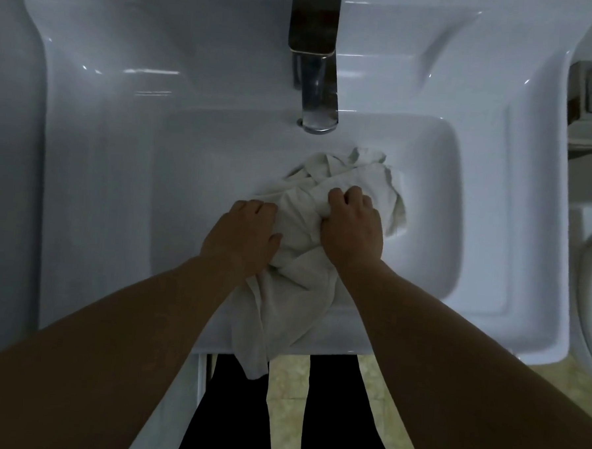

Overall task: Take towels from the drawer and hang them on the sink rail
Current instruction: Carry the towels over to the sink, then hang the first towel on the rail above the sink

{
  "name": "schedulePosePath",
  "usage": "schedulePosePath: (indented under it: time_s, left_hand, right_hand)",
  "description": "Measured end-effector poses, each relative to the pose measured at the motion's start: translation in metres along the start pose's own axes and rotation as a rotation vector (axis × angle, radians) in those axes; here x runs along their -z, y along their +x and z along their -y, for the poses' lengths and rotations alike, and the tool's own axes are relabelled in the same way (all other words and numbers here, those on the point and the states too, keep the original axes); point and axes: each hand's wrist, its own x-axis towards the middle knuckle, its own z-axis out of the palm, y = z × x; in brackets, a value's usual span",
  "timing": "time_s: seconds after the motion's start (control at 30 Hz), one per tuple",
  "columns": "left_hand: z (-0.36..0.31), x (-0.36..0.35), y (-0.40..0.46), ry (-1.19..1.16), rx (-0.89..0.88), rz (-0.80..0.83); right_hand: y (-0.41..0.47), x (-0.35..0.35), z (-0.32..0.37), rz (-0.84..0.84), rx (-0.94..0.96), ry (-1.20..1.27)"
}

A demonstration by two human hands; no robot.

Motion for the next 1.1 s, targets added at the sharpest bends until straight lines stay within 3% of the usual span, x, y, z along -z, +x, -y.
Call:
schedulePosePath:
  time_s: [0.33,0.5,0.73,1.1]
  left_hand:
    - [-0.012,0.023,0.000,-0.004,-0.048,-0.057]
    - [-0.020,0.058,-0.020,0.024,-0.097,-0.065]
    - [-0.055,0.122,-0.062,0.001,-0.197,-0.192]
    - [-0.091,0.228,-0.122,0.108,-0.352,-0.430]
  right_hand:
    - [0.001,0.028,0.006,0.135,-0.085,-0.083]
    - [-0.005,0.073,-0.002,0.234,-0.190,0.138]
    - [-0.027,0.167,0.017,0.275,0.021,0.348]
    - [-0.057,0.313,0.051,0.176,0.236,0.177]
